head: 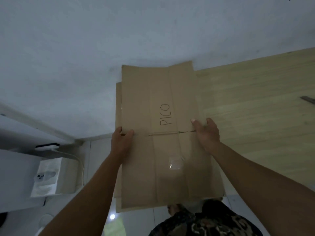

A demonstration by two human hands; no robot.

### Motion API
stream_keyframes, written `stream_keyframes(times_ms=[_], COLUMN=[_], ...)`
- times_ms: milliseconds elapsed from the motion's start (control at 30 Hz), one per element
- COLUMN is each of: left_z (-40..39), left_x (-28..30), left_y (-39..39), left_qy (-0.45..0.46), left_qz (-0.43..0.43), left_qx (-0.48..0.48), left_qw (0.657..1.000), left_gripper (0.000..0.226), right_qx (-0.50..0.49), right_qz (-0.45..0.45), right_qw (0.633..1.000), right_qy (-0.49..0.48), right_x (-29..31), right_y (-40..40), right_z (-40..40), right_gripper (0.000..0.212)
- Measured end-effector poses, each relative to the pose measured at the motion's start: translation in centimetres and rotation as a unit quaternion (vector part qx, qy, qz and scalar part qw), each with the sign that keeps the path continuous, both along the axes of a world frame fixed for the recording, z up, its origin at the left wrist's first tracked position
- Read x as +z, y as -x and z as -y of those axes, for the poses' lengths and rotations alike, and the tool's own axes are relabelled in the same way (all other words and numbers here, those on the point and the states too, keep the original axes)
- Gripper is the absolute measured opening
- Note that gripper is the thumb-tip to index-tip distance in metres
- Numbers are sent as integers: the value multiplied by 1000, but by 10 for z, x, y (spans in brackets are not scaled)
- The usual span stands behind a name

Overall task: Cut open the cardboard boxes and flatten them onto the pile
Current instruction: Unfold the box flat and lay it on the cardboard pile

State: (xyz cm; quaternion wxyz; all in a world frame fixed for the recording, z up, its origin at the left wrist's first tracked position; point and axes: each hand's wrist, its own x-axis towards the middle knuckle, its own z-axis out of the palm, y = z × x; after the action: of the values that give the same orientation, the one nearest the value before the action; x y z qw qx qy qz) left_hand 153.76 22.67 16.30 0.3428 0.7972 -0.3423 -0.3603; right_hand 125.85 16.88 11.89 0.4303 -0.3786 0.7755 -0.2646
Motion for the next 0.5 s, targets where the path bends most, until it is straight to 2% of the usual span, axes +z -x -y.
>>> stream_keyframes(times_ms=[133, 200, 367, 500], left_z=[-10, -11, 2, 20], left_x=[-41, -54, -68, -68], left_y=[-4, -5, 1, -2], left_qy=[-68, -90, -119, -126], left_qz=[27, 37, 166, 196], left_qx=[16, 36, 55, 87], left_qw=[997, 995, 977, 969], left_gripper=[17, 20, 45, 59], right_qx=[25, 15, 10, 27], right_qz=[-56, -66, -102, -92], right_qw=[998, 997, 994, 995], right_qy=[-28, -39, -33, 14], right_x=[-19, -25, -30, -42], right_y=[-7, -14, -27, -43], right_z=[-10, -11, -3, 11], right_gripper=[63, 61, 62, 61])
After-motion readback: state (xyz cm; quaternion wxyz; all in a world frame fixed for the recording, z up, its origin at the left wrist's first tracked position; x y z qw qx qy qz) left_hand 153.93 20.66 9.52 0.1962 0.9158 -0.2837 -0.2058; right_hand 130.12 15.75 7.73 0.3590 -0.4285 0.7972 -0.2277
